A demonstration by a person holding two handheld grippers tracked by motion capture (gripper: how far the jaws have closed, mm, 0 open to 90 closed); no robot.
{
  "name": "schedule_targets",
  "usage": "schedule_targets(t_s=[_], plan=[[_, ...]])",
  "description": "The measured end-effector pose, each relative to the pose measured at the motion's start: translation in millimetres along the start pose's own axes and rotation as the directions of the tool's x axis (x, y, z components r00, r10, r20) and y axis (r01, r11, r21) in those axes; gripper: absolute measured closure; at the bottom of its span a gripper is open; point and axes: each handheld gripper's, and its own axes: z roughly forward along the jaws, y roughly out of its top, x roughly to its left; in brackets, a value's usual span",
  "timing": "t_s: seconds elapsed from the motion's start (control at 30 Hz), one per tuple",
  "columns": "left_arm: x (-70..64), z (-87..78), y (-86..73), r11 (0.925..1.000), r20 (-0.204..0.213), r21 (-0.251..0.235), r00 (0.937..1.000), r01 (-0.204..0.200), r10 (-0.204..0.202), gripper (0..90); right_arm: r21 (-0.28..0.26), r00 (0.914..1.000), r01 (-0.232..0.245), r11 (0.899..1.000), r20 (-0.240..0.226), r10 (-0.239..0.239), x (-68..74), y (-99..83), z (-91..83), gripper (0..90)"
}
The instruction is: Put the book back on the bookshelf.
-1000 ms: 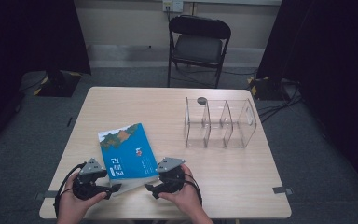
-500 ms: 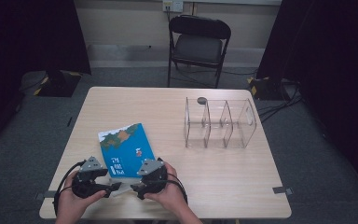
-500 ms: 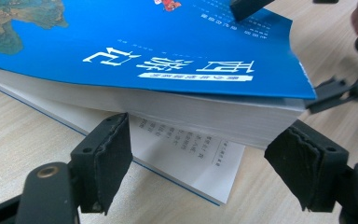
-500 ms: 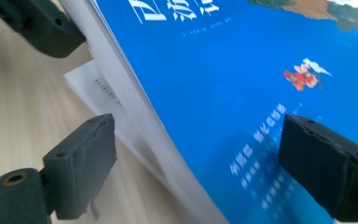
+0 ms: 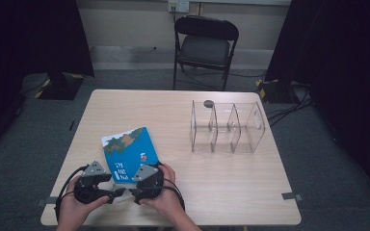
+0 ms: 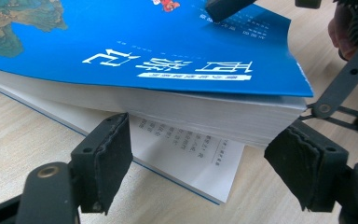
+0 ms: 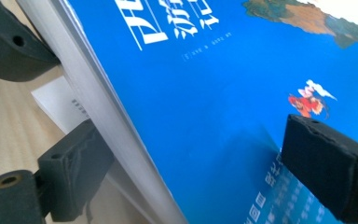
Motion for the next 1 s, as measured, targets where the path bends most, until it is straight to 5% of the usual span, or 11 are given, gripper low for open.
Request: schedule_targets(t_s=[0.17, 0.2, 0.3, 0.5, 0.8, 1.0], plan=[[1.0, 0.9, -1.3, 0.9999, 0.01, -0.002, 0.9999, 0.01, -0.01, 23.0, -0.008, 0.9978, 0.066, 0.998, 0.006, -0.066, -0.2, 3.3, 1.3, 23.5], [2.0, 1.1, -2.1, 1.0, 0.003, 0.006, 1.0, 0.002, -0.002, 24.2, -0.017, 0.9936, 0.113, 0.993, -0.003, -0.113, 2.0, 4.8, -0.7, 33.8], [3.7, 2.3, -4.8, 1.0, 0.001, 0.003, 1.0, -0.005, 0.005, 26.5, -0.029, 0.9923, 0.123, 0.992, -0.011, -0.124, 1.8, 5.7, -3.5, 44.6], [1.6, 2.7, -8.1, 0.9967, -0.011, -0.005, 0.9966, -0.081, 0.081, 24.2, -0.053, 0.9938, 0.103, 0.993, -0.035, -0.105, -3.7, 9.8, -9.6, 62.4], [-2.0, 2.3, -20.3, 0.9921, 0.015, 0.016, 0.9922, -0.124, 0.124, 20.6, -0.038, 0.9935, 0.108, 0.993, -0.033, -0.109, -7.0, 17.4, -15.7, 71.1], [-4.5, 1.6, -30.5, 0.9944, 0.023, 0.023, 0.9945, -0.103, 0.102, 19.1, -0.012, 0.9936, 0.107, 0.994, -0.035, -0.108, -9.4, 22.8, -19.8, 72.2]])
